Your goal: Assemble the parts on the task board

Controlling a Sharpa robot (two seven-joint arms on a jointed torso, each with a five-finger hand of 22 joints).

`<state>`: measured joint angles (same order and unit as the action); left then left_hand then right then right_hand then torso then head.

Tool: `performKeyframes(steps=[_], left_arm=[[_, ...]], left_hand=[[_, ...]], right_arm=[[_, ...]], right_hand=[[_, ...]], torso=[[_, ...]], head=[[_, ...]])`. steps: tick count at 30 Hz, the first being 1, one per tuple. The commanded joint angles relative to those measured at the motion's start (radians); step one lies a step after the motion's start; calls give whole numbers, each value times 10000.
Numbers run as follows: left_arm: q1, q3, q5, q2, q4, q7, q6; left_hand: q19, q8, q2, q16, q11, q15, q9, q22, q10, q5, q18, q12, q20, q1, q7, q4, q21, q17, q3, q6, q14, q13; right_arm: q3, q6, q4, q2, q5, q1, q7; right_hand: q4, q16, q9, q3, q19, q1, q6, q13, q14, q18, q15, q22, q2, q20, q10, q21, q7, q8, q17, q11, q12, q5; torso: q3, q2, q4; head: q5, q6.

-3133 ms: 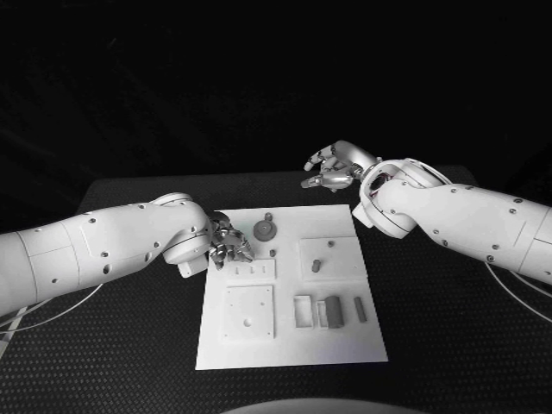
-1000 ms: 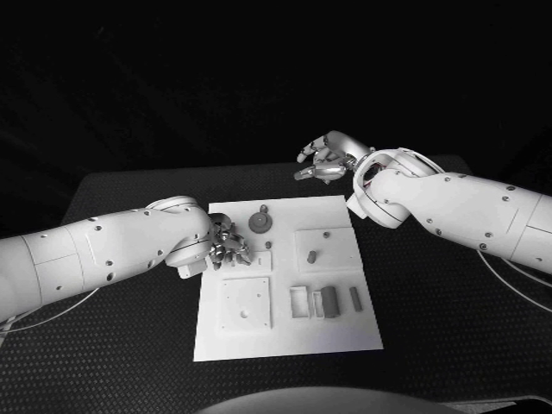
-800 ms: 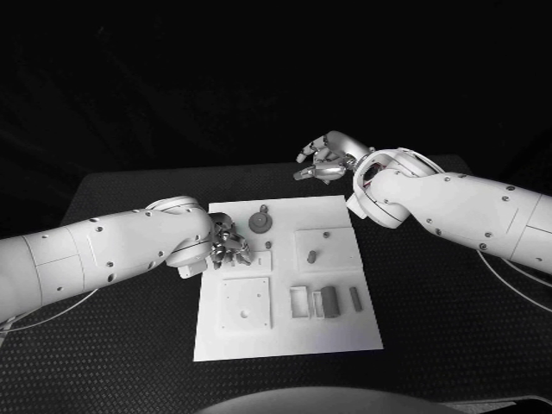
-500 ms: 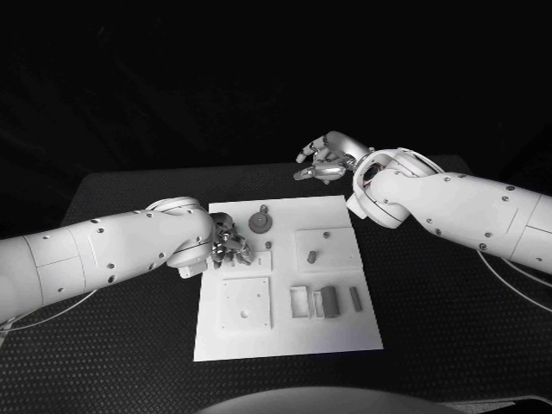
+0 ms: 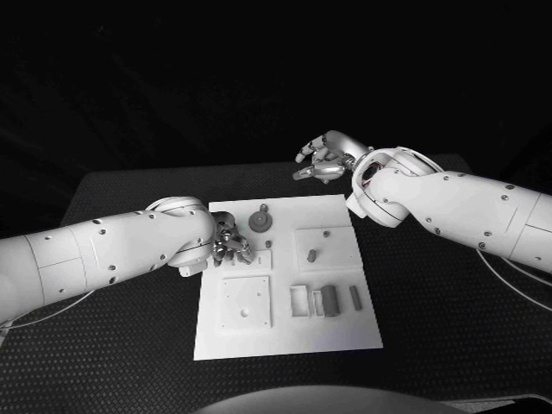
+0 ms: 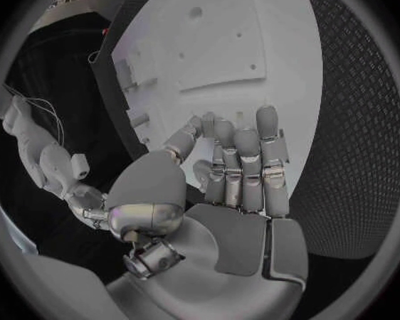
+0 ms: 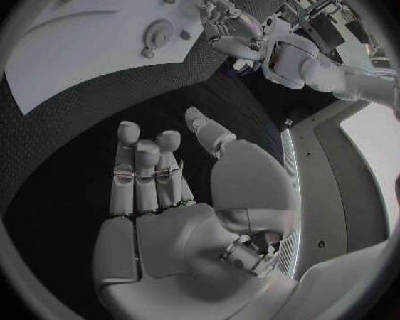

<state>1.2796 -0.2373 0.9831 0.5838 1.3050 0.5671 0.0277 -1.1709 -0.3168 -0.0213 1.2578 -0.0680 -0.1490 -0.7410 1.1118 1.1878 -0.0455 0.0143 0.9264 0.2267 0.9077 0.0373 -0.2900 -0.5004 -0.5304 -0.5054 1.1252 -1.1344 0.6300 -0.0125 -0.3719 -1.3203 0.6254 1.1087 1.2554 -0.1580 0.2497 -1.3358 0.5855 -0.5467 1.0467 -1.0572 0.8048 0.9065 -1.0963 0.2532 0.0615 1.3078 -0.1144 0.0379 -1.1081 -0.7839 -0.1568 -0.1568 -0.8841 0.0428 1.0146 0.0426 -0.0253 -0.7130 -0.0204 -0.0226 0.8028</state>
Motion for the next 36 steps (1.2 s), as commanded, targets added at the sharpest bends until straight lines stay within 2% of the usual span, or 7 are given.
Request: performKeyframes(steps=[1, 22, 30, 34, 36], left_arm=[[-5, 1, 116, -10, -9, -71, 130], [-6, 1, 112, -1, 26, -51, 396], [-34, 1, 113, 12, -11, -38, 402], [-62, 1, 112, 7, -42, -79, 404], [-72, 1, 89, -6, -72, -103, 367]], left_hand=[[-30, -71, -363, 66, 16, -82, -337, 11, 69, -29, -143, 35, 111, 413, 36, 0, -51, 14, -46, 65, 11, 10], [-36, -66, -358, 74, 14, -86, -346, 14, 79, -29, -143, 29, 118, 429, 34, -7, -52, 41, -61, 64, 3, 7], [-37, -64, -361, 77, 14, -88, -349, 16, 81, -29, -143, 27, 119, 432, 34, -5, -52, 50, -65, 64, 2, 6], [-37, -62, -359, 78, 14, -88, -351, 16, 83, -29, -143, 25, 118, 429, 34, -3, -52, 56, -65, 63, 1, 5], [-35, -57, -348, 78, 16, -87, -352, 16, 82, -29, -143, 21, 117, 422, 37, -1, -49, 65, -63, 57, 3, 3]], right_arm=[[5, 133, -19, -17, 1, 2, 62], [5, 129, -9, -51, -11, 1, 74], [5, 93, -9, -68, -20, 1, 88], [5, 110, -3, -66, -29, 1, 104], [5, 121, -10, -69, -29, 1, 103]], right_hand=[[75, -60, -5, 12, 1, 2, 7, -16, -35, 86, -24, 104, 116, 45, -22, 15, -75, -38, 15, 62, 47, 63], [93, -67, 3, 15, 2, 10, 43, -26, -33, 86, -17, 107, 135, 40, -20, 17, -66, -61, 25, 53, 53, 63], [100, -67, 2, 13, 2, 8, 41, -28, -32, 86, -16, 108, 141, 39, -19, 19, -66, -60, 27, 53, 54, 63], [103, -67, 1, 21, 0, 19, 38, -31, -29, 86, -16, 108, 132, 40, -17, 21, -66, -59, 30, 53, 54, 63], [102, -66, 0, 33, -3, 41, 32, -36, -26, 86, -17, 108, 114, 42, -14, 24, -68, -56, 34, 54, 53, 62]], torso=[[-2, 0, 4], [-5, 0, 4], [-20, 4, 13], [-10, -6, 8], [-16, -4, 15]], head=[[4, -7], [4, 11], [14, -26], [1, -28], [-6, -25]])
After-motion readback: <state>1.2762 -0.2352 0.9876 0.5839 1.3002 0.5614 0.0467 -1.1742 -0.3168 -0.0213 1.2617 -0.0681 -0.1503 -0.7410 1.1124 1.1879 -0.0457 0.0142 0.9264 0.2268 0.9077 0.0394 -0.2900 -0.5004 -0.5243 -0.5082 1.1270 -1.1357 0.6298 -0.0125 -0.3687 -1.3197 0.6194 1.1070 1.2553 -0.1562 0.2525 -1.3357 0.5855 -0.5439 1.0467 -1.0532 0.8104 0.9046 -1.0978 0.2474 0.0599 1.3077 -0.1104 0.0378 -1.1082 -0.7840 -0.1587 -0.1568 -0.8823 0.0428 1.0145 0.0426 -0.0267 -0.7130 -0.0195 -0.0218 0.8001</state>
